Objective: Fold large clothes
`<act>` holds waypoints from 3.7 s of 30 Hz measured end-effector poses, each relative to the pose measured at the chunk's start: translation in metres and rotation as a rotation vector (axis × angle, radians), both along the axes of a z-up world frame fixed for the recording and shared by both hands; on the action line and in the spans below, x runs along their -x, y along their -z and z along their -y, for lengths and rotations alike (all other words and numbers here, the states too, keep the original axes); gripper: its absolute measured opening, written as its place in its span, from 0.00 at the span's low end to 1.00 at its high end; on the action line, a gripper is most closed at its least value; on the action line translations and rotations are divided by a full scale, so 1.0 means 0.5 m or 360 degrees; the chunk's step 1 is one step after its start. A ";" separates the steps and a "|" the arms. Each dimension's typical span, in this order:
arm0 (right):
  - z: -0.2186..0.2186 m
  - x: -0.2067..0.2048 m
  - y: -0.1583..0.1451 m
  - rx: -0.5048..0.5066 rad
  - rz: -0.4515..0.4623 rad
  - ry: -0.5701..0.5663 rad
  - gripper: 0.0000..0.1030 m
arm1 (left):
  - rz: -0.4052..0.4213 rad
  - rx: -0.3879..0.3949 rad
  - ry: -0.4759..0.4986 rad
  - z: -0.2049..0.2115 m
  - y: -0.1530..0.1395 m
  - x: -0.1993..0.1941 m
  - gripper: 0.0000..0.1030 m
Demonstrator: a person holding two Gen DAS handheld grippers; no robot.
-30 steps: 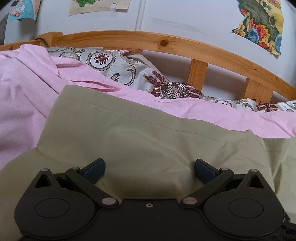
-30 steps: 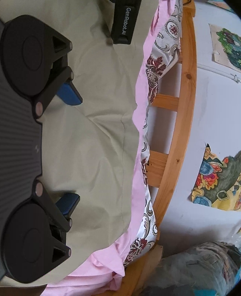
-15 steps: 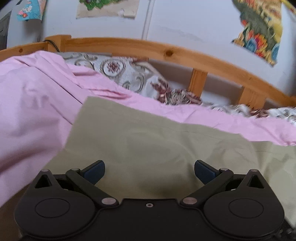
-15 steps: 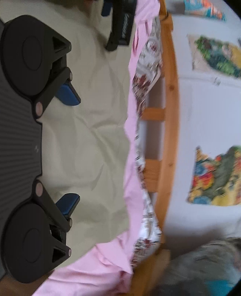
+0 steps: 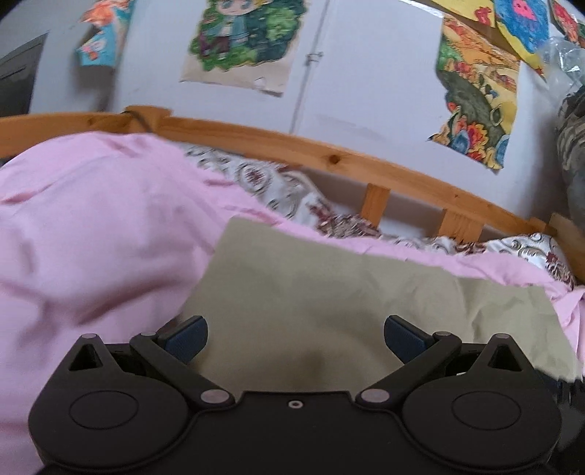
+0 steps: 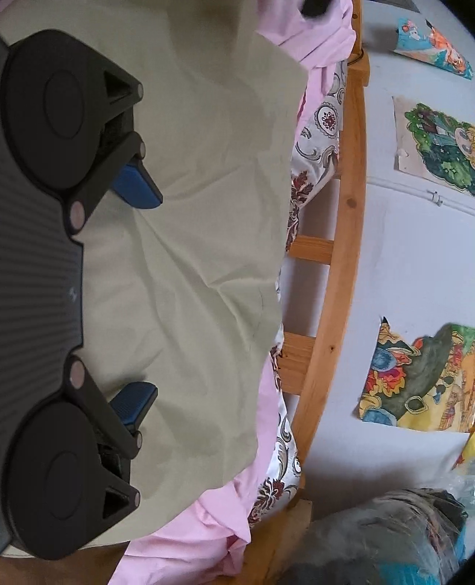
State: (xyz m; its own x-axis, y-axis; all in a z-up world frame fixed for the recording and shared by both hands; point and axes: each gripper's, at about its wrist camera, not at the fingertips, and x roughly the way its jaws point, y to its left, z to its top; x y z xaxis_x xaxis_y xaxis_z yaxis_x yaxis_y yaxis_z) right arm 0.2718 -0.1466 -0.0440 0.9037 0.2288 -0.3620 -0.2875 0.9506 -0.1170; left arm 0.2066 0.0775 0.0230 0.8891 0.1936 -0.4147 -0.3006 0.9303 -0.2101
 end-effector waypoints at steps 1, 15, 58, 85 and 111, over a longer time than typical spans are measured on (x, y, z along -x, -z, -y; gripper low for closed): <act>0.001 -0.001 0.001 -0.0007 -0.0004 -0.0002 1.00 | -0.0023 0.0001 -0.0021 -0.004 0.005 0.021 0.99; 0.008 0.001 -0.001 -0.0032 0.0005 -0.0009 1.00 | -0.0252 0.0396 -0.0012 -0.051 0.092 0.073 0.99; 0.117 -0.027 -0.016 -0.0376 -0.0115 -0.0105 0.99 | 0.0289 0.0227 0.1132 0.220 -0.106 -0.104 0.11; 0.494 0.138 -0.139 0.0142 -0.0133 0.0506 0.96 | -0.0408 0.0149 0.2223 0.569 0.088 -0.344 0.22; 0.272 -0.084 -0.227 -0.0053 0.0203 0.0158 1.00 | 0.0344 0.0309 0.0674 0.276 -0.060 -0.265 0.99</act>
